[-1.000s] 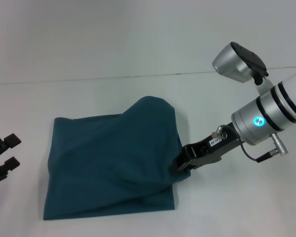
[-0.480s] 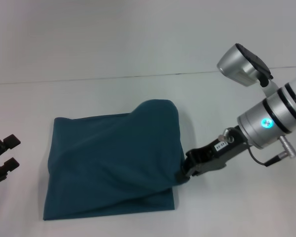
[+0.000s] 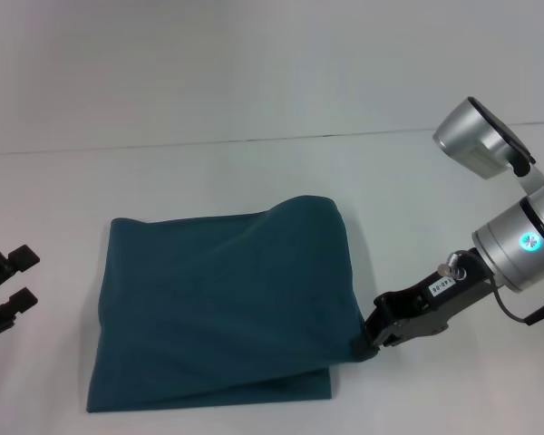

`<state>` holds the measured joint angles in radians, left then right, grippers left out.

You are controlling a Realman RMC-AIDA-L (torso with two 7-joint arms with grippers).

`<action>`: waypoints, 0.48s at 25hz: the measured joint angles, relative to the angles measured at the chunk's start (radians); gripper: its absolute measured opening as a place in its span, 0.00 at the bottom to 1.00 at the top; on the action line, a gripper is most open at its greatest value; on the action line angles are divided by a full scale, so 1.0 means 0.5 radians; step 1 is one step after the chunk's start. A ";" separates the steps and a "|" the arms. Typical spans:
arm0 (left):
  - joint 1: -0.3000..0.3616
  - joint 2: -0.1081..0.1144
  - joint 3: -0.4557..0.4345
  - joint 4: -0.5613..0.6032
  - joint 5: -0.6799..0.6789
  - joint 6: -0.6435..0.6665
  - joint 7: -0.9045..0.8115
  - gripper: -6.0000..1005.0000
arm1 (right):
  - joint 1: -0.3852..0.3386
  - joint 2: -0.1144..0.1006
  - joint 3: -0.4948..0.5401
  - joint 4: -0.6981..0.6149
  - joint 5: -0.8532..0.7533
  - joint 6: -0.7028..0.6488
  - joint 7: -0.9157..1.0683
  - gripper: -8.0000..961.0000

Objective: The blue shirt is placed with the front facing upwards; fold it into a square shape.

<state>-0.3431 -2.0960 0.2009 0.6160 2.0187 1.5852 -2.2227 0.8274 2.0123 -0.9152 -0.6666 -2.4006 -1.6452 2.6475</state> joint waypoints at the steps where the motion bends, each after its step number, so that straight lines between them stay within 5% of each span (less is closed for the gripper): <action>1: 0.000 -0.001 0.000 -0.003 0.000 -0.008 0.000 0.93 | -0.006 -0.001 0.000 0.004 0.000 0.002 -0.001 0.02; 12: -0.001 0.001 0.000 -0.023 -0.009 -0.022 0.002 0.93 | -0.028 0.001 -0.034 0.100 -0.006 0.049 -0.020 0.02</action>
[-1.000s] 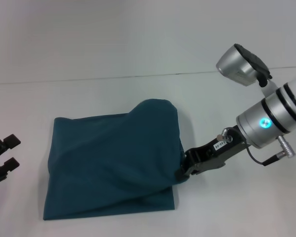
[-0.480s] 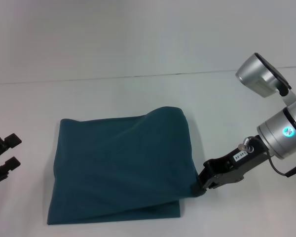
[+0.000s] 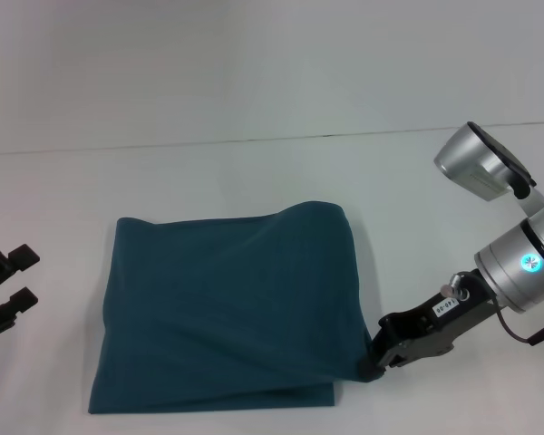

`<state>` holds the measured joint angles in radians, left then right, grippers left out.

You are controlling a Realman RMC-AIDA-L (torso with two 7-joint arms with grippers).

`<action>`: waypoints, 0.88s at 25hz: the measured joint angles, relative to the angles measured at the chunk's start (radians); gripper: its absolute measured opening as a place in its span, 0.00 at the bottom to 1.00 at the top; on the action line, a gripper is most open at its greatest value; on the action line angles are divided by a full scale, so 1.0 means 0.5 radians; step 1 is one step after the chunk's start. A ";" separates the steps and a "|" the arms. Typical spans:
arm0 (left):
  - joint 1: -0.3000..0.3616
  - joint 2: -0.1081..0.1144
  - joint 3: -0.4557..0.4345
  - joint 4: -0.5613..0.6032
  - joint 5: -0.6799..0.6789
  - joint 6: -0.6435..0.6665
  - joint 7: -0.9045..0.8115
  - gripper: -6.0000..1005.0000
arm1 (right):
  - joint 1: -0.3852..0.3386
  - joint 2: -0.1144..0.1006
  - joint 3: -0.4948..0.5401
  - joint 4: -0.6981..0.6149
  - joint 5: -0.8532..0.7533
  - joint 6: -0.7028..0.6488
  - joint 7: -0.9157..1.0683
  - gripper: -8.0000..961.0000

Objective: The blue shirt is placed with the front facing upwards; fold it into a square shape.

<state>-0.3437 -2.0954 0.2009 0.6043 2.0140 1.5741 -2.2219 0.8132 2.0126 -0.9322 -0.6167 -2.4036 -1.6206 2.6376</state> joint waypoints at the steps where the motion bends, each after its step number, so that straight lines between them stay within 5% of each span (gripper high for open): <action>1: 0.000 0.000 0.000 0.000 -0.001 0.000 0.000 0.93 | 0.000 -0.003 -0.005 0.003 -0.007 0.003 0.000 0.02; 8: -0.003 0.000 0.000 0.000 -0.003 -0.001 0.001 0.93 | 0.020 -0.012 -0.013 0.007 -0.138 0.061 0.005 0.02; 14: -0.009 0.000 0.000 0.000 -0.004 -0.004 0.002 0.93 | 0.018 -0.038 0.012 -0.060 -0.159 -0.012 -0.002 0.20; 16: -0.012 0.000 0.000 0.000 -0.002 -0.004 0.002 0.93 | -0.001 -0.057 0.077 -0.137 -0.103 -0.060 -0.003 0.45; 22: -0.007 0.000 -0.002 0.000 -0.004 -0.004 0.002 0.93 | -0.020 -0.100 0.232 -0.203 0.133 -0.152 -0.006 0.45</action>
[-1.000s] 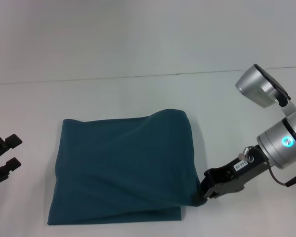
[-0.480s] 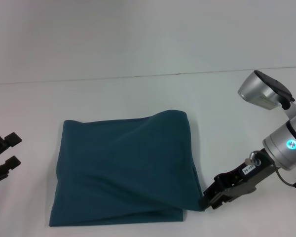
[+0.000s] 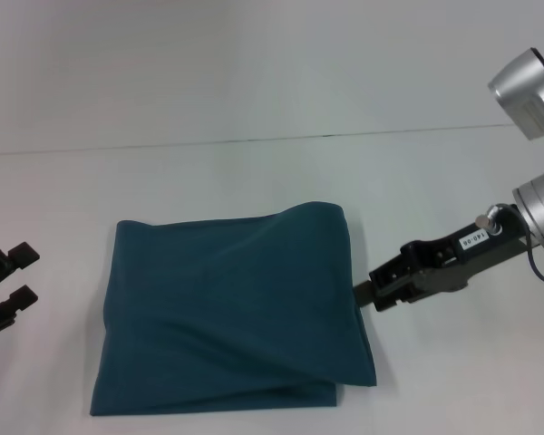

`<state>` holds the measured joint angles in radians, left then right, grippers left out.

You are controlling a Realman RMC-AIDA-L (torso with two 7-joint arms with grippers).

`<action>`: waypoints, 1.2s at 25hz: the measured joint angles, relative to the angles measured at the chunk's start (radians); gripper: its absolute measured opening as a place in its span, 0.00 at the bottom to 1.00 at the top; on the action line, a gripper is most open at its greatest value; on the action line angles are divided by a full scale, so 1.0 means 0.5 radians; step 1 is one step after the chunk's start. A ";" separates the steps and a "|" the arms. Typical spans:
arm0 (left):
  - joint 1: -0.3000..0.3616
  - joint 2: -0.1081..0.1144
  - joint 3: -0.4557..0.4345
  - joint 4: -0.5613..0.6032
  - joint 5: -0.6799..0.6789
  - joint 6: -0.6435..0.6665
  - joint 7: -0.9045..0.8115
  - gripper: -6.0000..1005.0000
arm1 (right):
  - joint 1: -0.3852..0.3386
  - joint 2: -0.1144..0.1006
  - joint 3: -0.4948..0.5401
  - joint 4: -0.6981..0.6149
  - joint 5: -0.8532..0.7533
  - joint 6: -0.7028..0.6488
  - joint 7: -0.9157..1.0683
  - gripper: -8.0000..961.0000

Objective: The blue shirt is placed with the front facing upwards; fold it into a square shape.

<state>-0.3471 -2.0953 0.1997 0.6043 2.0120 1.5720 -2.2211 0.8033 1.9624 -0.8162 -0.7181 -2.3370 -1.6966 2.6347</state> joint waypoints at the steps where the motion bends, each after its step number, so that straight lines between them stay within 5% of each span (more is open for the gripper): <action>1: 0.000 0.000 -0.002 0.000 0.000 0.000 0.000 0.93 | 0.005 0.001 -0.002 0.005 0.021 0.000 -0.003 0.45; 7: -0.002 0.002 -0.010 0.000 -0.001 0.000 0.000 0.93 | 0.082 0.037 0.000 -0.010 0.047 0.194 -0.159 0.43; 13: -0.001 0.006 -0.002 0.010 0.003 0.029 0.000 0.93 | 0.162 0.025 -0.010 -0.016 0.049 0.611 -0.298 0.44; 30: -0.005 0.011 0.003 0.007 0.014 0.034 -0.003 0.93 | 0.237 0.040 -0.090 0.105 0.035 0.654 -0.252 0.44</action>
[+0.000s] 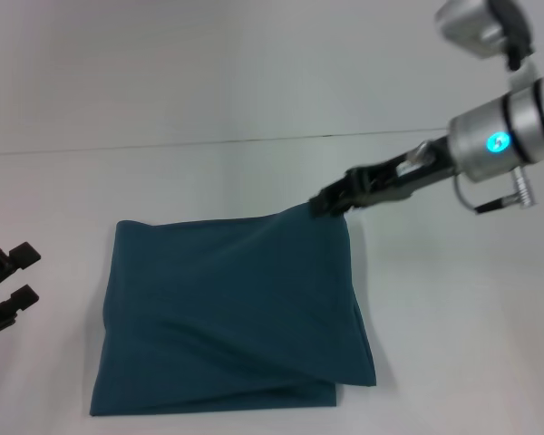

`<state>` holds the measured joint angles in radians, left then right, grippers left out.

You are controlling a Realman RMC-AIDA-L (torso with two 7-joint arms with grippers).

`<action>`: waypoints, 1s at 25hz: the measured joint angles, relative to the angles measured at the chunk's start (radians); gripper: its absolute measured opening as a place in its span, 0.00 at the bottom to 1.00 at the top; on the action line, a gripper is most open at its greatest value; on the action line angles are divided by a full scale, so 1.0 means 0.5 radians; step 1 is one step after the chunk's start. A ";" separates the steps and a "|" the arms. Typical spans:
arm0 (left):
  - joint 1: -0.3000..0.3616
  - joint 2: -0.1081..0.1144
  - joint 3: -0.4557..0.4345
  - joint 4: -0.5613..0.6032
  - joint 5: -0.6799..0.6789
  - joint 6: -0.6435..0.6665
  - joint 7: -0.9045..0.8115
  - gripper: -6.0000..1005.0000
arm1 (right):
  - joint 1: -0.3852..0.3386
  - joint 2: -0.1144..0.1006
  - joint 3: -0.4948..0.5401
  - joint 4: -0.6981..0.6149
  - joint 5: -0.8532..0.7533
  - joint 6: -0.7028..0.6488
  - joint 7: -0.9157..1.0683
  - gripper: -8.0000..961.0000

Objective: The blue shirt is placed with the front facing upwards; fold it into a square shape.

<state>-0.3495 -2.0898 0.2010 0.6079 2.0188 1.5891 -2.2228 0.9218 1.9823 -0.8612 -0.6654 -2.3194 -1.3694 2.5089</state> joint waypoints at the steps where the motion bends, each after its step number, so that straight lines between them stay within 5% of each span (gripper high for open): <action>1: 0.000 0.000 0.000 -0.001 0.000 -0.003 0.000 0.93 | 0.019 0.009 -0.022 0.041 -0.001 0.020 0.011 0.44; 13: -0.022 -0.005 0.000 -0.007 0.000 -0.013 0.000 0.93 | 0.143 0.193 -0.204 0.259 -0.109 0.651 0.157 0.44; 25: -0.024 -0.005 0.000 -0.007 -0.001 -0.027 0.003 0.93 | 0.172 0.196 -0.349 0.305 -0.306 0.868 0.362 0.44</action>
<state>-0.3615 -2.0923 0.2009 0.6043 2.0185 1.5755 -2.2215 1.0079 2.0803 -1.0359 -0.5128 -2.4726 -0.9354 2.6899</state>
